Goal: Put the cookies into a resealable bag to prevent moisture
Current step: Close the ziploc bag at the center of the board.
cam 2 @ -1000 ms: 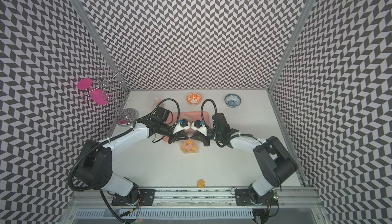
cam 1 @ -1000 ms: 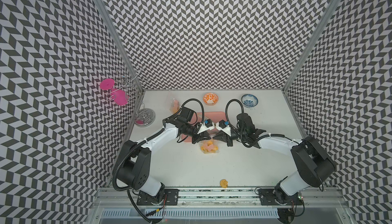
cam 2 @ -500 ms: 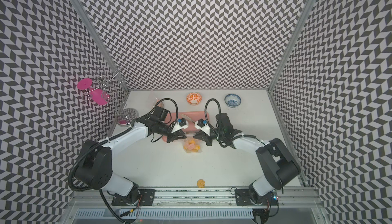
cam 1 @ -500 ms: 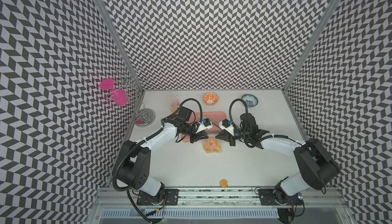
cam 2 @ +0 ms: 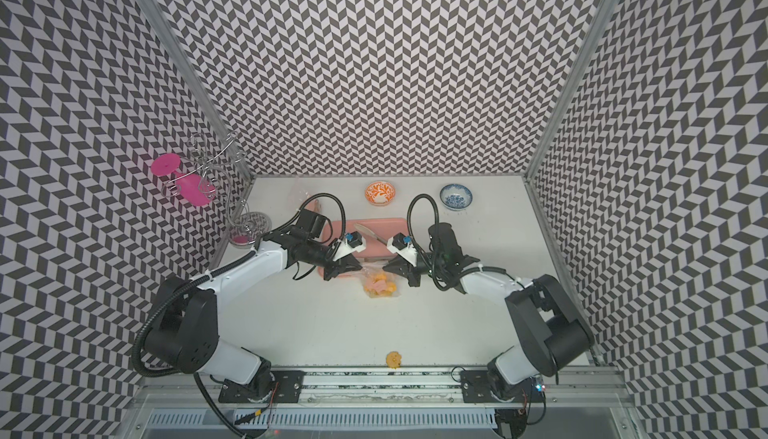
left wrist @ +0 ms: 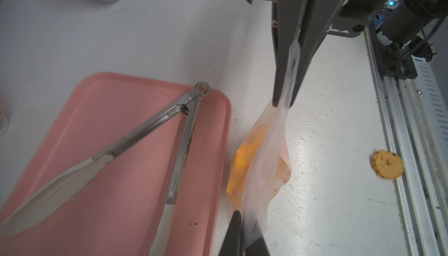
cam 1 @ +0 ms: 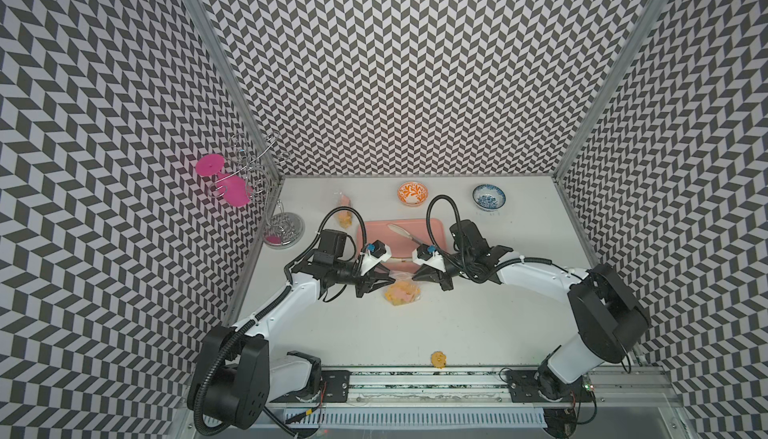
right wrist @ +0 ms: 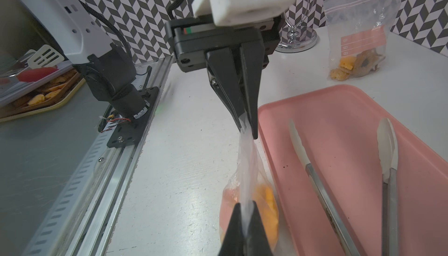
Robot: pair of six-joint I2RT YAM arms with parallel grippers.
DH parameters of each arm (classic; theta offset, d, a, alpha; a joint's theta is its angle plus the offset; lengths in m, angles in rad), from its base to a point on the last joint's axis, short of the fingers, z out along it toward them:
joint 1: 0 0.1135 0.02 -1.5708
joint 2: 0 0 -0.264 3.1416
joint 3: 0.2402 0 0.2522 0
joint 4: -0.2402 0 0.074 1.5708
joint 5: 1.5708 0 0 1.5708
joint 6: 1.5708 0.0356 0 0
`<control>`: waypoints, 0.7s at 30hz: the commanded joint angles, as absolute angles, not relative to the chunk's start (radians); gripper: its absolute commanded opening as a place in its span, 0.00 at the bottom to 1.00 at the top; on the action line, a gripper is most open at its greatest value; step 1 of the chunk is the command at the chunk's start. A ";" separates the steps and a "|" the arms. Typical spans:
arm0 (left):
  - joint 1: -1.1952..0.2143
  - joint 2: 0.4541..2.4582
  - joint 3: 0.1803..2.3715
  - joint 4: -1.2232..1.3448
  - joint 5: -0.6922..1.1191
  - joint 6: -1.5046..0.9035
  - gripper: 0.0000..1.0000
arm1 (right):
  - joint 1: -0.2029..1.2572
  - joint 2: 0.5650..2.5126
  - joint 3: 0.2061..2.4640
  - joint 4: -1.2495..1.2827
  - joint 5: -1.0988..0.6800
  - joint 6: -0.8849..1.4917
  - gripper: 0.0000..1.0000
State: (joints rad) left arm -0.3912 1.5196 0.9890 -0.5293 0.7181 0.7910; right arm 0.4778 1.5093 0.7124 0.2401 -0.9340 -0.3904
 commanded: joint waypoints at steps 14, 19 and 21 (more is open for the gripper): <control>-0.377 1.546 0.947 -0.472 0.699 0.798 0.03 | 0.444 1.450 0.684 0.318 -0.979 -0.357 0.00; -0.352 1.512 0.939 -0.437 0.730 0.782 0.07 | 0.437 1.447 0.677 0.316 -0.977 -0.357 0.00; -0.341 1.493 0.930 -0.427 0.771 0.775 0.04 | 0.437 1.448 0.679 0.311 -0.969 -0.360 0.00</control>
